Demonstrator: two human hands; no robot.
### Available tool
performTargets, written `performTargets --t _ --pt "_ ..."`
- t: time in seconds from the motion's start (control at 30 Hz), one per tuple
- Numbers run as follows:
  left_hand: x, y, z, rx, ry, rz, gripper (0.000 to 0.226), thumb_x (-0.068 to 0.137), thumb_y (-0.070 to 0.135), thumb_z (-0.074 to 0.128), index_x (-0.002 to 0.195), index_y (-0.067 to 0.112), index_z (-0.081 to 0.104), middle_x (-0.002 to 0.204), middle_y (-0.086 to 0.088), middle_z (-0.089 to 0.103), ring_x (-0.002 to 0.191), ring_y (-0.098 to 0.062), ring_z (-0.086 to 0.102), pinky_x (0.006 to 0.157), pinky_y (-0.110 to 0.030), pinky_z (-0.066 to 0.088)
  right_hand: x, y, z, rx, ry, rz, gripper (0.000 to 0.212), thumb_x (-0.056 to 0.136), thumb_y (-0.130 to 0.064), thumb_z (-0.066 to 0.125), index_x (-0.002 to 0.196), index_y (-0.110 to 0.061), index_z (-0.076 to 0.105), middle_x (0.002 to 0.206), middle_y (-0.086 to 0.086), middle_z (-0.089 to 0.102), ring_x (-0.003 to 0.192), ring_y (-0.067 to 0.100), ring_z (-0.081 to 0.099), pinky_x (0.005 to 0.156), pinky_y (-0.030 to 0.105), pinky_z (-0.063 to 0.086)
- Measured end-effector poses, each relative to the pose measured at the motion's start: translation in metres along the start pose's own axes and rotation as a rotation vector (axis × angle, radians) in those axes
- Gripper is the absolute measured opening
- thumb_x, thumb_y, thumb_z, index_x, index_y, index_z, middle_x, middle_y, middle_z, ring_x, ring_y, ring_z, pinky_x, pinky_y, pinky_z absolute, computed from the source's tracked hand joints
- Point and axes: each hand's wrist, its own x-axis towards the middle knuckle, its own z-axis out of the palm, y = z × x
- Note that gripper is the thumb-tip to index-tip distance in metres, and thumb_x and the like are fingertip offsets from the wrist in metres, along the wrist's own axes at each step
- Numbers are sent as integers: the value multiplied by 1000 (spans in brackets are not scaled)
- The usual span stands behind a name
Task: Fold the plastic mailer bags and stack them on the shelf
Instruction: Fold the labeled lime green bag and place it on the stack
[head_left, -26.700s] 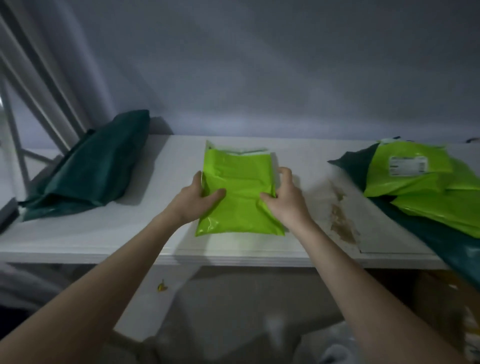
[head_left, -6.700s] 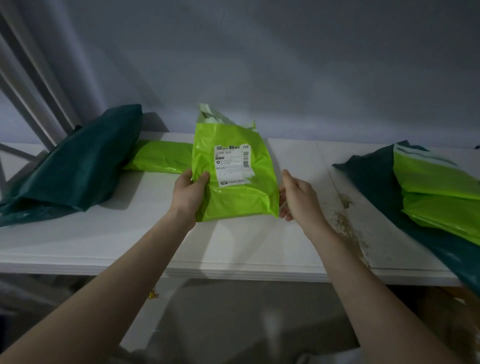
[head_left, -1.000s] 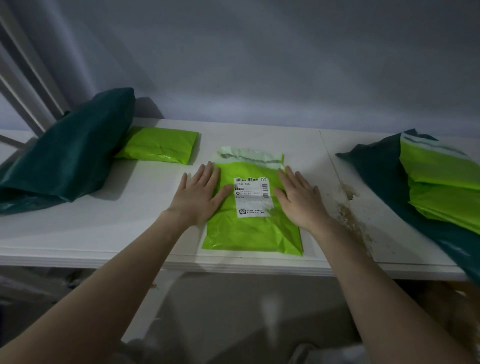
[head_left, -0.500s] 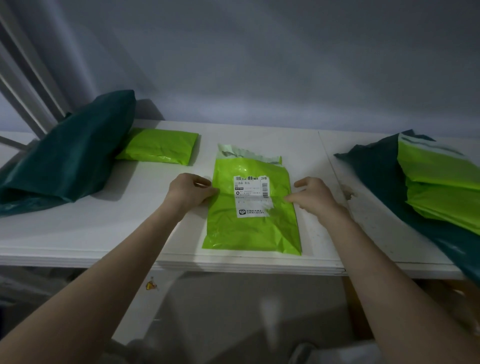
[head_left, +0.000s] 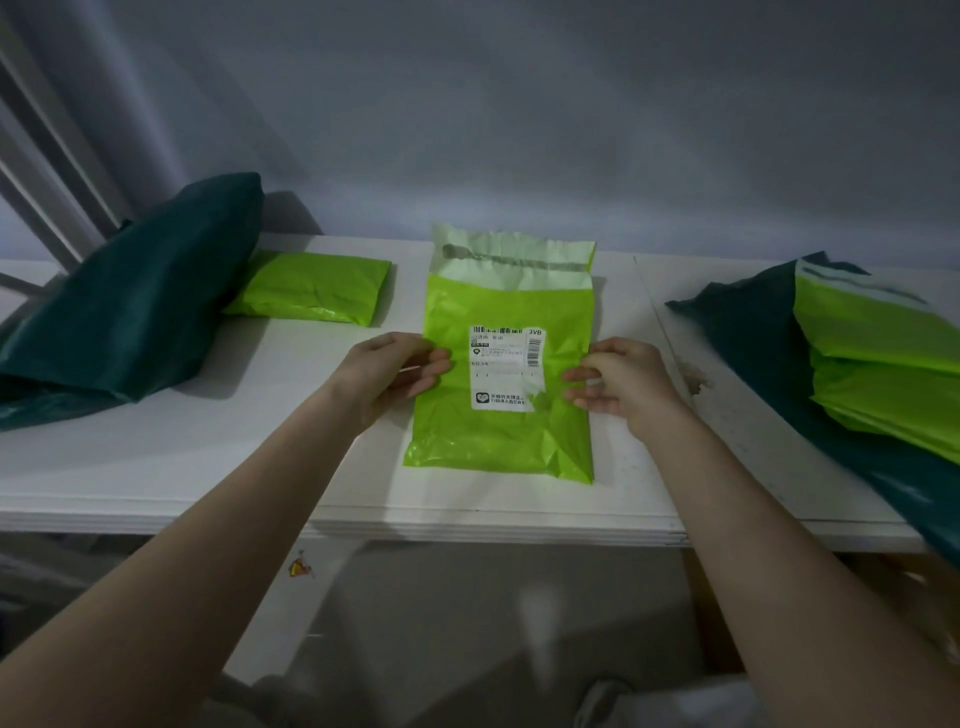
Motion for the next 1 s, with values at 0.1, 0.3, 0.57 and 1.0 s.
performTargets --t 0.1,0.3,0.57,1.0 --pt "2 0 2 -26 -1 -11 9 93 7 49 93 7 58 85 -4 70 62 -2 69 58 -12 54 -3 -4 2 86 -19 -21 14 91 1 43 87 -7 53 81 14 67 53 19 67 50 23 56" --pt "5 5 0 -180 -42 -9 23 100 22 34 95 11 55 98 -4 67 72 -6 70 64 -16 54 -7 -12 4 274 -48 25 21 96 -17 36 91 -6 53 99 15 66 69 26 66 57 27 57" --pt "1 2 0 13 -21 -2 18 91 26 57 95 9 62 99 -3 65 78 -12 70 65 -20 56 -6 -13 2 213 -159 135 23 92 -32 50 102 -12 56 101 2 62 56 25 67 47 24 54" --pt "-6 3 4 152 -14 34 8 91 18 58 96 12 60 77 -4 60 58 -9 58 49 -15 48 1 -7 -4 75 -3 0 15 85 1 59 89 -13 57 73 9 57 46 12 57 40 16 43"
